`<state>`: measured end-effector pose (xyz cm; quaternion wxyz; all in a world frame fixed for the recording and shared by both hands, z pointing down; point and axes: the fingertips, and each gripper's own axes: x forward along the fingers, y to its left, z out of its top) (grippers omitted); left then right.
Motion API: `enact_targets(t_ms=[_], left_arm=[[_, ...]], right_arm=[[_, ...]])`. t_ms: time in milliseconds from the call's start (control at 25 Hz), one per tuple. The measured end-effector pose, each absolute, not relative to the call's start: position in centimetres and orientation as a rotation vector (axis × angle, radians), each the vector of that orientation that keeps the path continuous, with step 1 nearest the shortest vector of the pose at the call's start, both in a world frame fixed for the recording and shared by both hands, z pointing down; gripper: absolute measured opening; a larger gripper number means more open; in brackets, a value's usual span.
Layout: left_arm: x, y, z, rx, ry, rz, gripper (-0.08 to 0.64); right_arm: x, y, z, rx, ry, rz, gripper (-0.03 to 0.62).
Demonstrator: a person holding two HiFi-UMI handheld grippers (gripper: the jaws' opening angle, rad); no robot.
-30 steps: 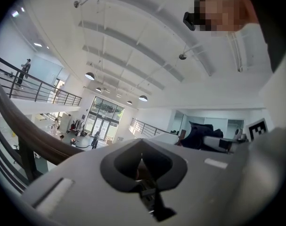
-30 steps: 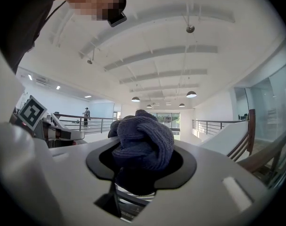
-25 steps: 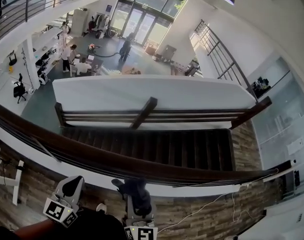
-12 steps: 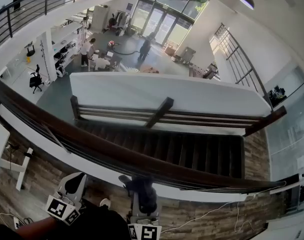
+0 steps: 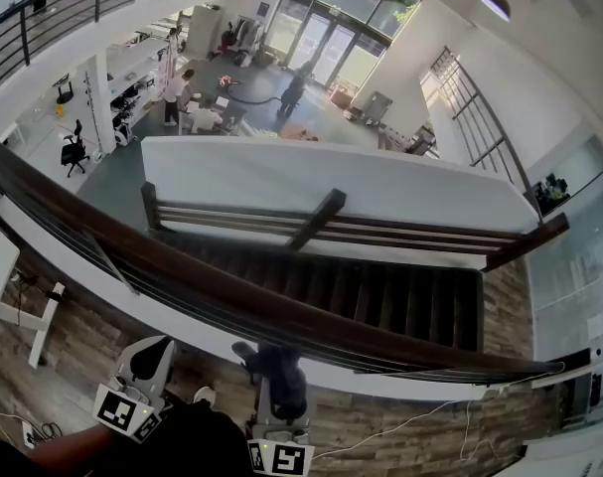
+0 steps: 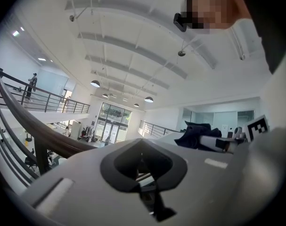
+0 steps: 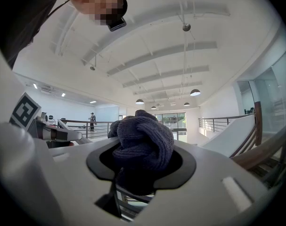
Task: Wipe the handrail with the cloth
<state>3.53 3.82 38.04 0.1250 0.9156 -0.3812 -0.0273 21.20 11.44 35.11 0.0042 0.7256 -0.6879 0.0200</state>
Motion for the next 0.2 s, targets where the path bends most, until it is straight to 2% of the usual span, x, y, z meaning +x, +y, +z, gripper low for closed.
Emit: enact_targets(t_ms=[200], left_arm=[[3.49, 4.62, 38.4, 2.673, -1.114, -0.071, 0.0]], right_arm=[[21.1, 12.2, 35.13, 2.275, -2.158, 0.061, 0.17]])
